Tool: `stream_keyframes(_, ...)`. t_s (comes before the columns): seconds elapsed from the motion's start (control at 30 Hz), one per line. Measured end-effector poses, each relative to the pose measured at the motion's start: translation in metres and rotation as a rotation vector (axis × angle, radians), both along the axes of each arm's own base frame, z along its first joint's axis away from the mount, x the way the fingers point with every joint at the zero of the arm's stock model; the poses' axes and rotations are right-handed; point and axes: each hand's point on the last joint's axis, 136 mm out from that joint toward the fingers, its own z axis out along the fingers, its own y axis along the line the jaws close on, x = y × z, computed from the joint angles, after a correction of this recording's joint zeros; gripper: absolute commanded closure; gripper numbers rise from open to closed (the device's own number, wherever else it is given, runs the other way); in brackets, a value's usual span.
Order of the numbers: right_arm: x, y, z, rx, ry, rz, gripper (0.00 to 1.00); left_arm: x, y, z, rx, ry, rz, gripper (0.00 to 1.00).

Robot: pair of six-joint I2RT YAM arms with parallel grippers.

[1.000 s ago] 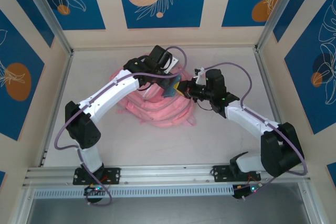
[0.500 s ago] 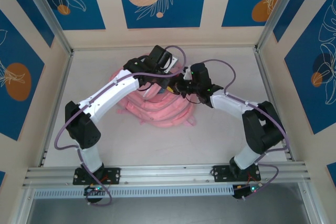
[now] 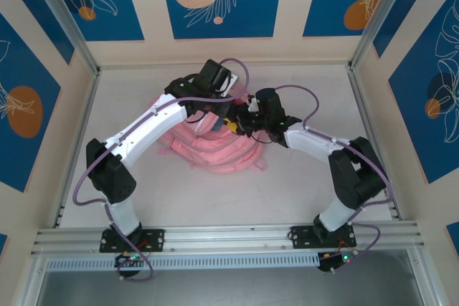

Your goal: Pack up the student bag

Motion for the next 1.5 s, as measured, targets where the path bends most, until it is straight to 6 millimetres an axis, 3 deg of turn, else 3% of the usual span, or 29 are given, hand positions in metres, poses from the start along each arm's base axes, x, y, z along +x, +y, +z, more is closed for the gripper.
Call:
stream_keyframes(0.1,-0.021,-0.018,0.007,-0.026,-0.006,0.001,0.56,0.000,0.002,-0.001,-0.015,0.012,0.009,0.85)
stream_keyframes(0.2,-0.039,-0.042,0.001,-0.086,0.008,-0.024,0.51,-0.002,0.004,0.002,-0.056,0.027,0.034,0.60)
stream_keyframes(0.3,-0.052,-0.069,-0.011,-0.174,0.024,-0.066,0.43,-0.009,0.011,0.012,-0.114,0.026,0.070,0.42)
stream_keyframes(0.47,-0.059,-0.098,-0.015,-0.298,-0.010,-0.095,0.31,-0.029,0.038,0.020,-0.181,0.025,0.127,0.30)
stream_keyframes(0.6,-0.060,-0.105,-0.013,-0.371,-0.049,-0.072,0.24,-0.050,0.062,0.003,-0.178,0.035,0.152,0.29)
stream_keyframes(0.87,-0.047,-0.095,0.007,-0.412,-0.137,-0.015,0.23,-0.089,0.099,-0.069,-0.050,0.119,0.150,0.43)
stream_keyframes(1.17,-0.053,-0.076,-0.014,-0.439,-0.097,0.062,0.23,-0.091,0.100,-0.098,0.029,0.157,0.106,0.59)
stream_keyframes(1.33,-0.054,-0.064,-0.013,-0.438,-0.100,0.092,0.23,-0.089,0.096,-0.115,0.059,0.201,0.092,0.64)
stream_keyframes(1.5,-0.054,-0.057,-0.012,-0.433,-0.103,0.109,0.24,-0.090,0.092,-0.117,0.062,0.219,0.064,0.65)
